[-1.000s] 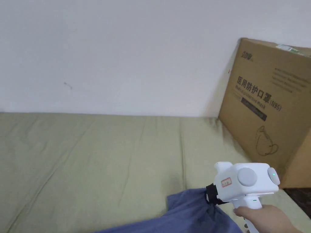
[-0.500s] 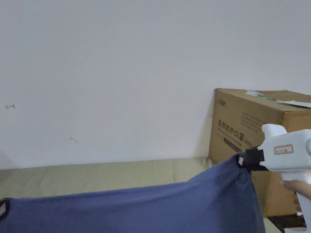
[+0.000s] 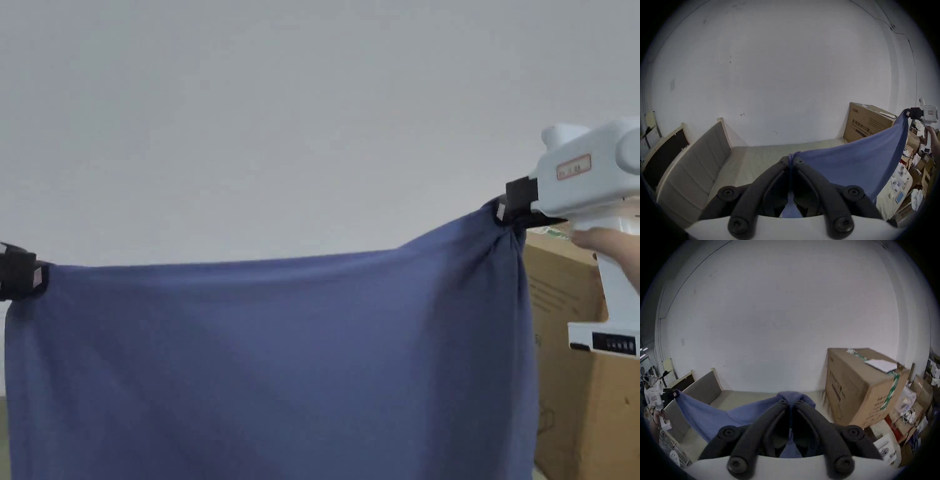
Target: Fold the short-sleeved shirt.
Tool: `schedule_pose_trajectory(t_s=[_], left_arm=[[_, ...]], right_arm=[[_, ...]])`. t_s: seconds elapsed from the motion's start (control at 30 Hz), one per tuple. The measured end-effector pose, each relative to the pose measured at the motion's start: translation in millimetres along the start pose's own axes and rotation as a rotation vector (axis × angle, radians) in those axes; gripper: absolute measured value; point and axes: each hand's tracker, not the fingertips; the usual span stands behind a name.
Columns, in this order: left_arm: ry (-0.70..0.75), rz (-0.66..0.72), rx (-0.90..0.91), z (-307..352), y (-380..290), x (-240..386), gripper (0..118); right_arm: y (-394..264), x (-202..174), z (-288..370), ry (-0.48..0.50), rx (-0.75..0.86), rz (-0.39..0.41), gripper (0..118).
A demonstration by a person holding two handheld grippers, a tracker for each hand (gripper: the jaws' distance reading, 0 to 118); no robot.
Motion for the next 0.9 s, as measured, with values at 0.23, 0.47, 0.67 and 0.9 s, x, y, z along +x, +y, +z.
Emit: schedule_pose_trajectory(t_s=[0.23,0.47,0.67,0.9], left_arm=[[0.083,0.091,0.085,-68.7,47.0,-10.9,3],[0.151,0.069,0.153,-129.0,74.0,-13.2,3],[0.182,-0.043,0.031,-201.2,23.2,-2.3,3],[0.011,0.046,-0.381,-272.9,-183.4,10.4,2]], right_arm=[[57.6,-23.2,-71.7,-0.1,0.071,0.06,0],[88.1,-43.5,-125.1,-0.148,0.144,0.107,0],[27.4,-40.0,-193.8,-0.139,0.037,0.081,0],[-225.5,-5.8,-283.3,-0.046,-0.434,-0.032,0]])
